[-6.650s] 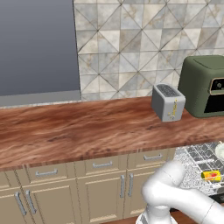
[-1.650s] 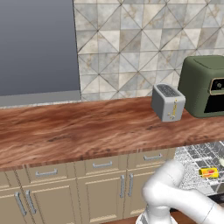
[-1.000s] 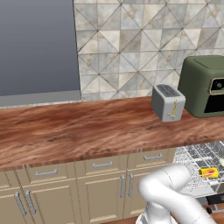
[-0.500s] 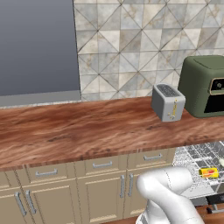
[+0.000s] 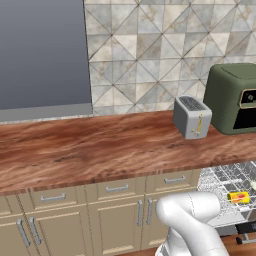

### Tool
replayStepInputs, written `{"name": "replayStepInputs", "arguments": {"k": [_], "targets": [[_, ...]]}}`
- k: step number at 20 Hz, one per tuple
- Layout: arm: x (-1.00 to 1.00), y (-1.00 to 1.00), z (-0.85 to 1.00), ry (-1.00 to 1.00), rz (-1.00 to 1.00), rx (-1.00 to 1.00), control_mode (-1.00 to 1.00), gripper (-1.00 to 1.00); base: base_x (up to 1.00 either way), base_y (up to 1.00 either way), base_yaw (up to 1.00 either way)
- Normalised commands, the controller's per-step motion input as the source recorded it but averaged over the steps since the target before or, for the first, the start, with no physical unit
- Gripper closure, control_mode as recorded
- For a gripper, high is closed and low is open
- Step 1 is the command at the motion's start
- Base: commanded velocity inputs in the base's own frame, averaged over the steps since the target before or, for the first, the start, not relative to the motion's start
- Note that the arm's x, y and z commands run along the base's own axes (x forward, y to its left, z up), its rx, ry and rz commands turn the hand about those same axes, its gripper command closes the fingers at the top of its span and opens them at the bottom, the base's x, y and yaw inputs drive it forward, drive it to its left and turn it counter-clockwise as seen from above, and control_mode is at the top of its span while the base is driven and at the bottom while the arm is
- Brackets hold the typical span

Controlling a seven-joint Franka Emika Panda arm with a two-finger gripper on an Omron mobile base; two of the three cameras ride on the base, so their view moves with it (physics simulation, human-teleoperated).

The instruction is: Pick up the cup and bowl from the counter, place them in the dishwasher, and close the dishwasher door.

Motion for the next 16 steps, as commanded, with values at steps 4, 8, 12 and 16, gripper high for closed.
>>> {"name": "replayStepInputs", "arguments": {"k": [4,8,12,16], "targets": [[-0.43,0.10,-0.41,-0.06,0.06,0.00,-1.00,-1.00,0.00,0.00,0.00],[-0.21,0.27,-0.51,-0.02,0.07,0.00,-1.00,-1.00,0.00,0.00,0.00],[-0.02,0.08,-0.30,-0.02,0.05,0.00,-1.00,-1.00,0.00,0.00,0.00],[0.00,0.00,-0.26,-0.02,0.04,0.00,-1.00,-1.00,0.00,0.00,0.00]]}}
